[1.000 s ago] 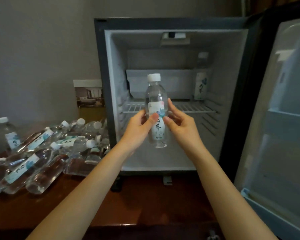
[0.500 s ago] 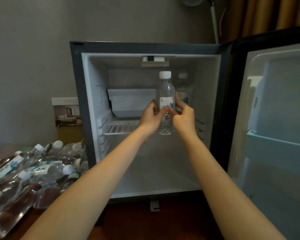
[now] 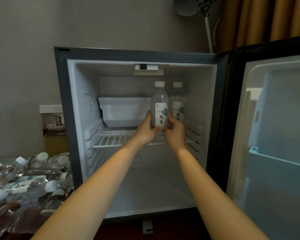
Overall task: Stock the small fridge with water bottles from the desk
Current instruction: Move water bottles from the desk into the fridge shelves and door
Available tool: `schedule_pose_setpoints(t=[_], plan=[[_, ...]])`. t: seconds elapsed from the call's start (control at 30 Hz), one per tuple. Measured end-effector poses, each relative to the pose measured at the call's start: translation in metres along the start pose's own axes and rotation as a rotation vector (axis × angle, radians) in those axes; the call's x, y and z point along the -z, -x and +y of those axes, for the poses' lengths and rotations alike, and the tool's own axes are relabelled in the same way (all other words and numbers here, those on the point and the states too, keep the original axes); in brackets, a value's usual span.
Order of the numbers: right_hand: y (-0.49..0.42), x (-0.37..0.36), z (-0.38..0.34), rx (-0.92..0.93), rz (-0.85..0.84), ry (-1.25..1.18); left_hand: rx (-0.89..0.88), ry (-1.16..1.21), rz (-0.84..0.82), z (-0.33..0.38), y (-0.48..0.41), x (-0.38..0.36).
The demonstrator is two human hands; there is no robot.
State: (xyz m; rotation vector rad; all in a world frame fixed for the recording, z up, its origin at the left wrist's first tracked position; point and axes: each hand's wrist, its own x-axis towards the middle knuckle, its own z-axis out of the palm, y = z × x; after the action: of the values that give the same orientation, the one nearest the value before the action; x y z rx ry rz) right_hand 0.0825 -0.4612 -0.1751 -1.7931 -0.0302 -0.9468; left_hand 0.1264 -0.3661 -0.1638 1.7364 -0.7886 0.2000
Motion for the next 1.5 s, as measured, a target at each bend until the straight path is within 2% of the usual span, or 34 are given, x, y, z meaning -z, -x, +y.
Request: schedule_pose_setpoints(t=[0.17, 0.5, 0.7, 0.83, 0.93, 1.07, 1.13, 1.2, 1.37, 1.5], plan=[[-0.005, -0.002, 0.011, 0.005, 0.035, 0.09, 0.036, -0.114, 0.016, -0.004, -0.016, -0.007], [-0.013, 0.008, 0.004, -0.037, -0.035, 0.327, 0.08, -0.16, 0.023, -0.012, -0.035, -0.014], [-0.014, 0.009, 0.001, -0.045, -0.052, 0.365, 0.094, -0.218, 0.007, -0.008, -0.034, -0.013], [-0.01, 0.009, -0.003, -0.074, -0.074, 0.35, 0.118, -0.357, 0.011, -0.007, -0.032, -0.009], [-0.003, 0.008, -0.006, -0.087, -0.026, 0.298, 0.1, -0.473, 0.106, 0.001, -0.02, -0.004], [0.016, -0.002, -0.016, -0.12, 0.069, 0.227, 0.005, -0.407, 0.246, 0.005, 0.016, 0.013], [0.031, -0.014, -0.023, -0.066, 0.062, 0.172, -0.019, -0.381, 0.303, 0.004, 0.039, 0.027], [0.049, -0.029, -0.029, -0.026, 0.007, 0.076, -0.043, -0.32, 0.343, 0.004, 0.067, 0.042], [0.108, -0.071, -0.041, -0.167, -0.288, -0.148, -0.089, -0.275, 0.505, -0.01, 0.157, 0.102], [0.158, -0.108, -0.035, -0.221, -0.558, -0.135, 0.096, -0.303, 0.623, -0.042, 0.219, 0.156]])
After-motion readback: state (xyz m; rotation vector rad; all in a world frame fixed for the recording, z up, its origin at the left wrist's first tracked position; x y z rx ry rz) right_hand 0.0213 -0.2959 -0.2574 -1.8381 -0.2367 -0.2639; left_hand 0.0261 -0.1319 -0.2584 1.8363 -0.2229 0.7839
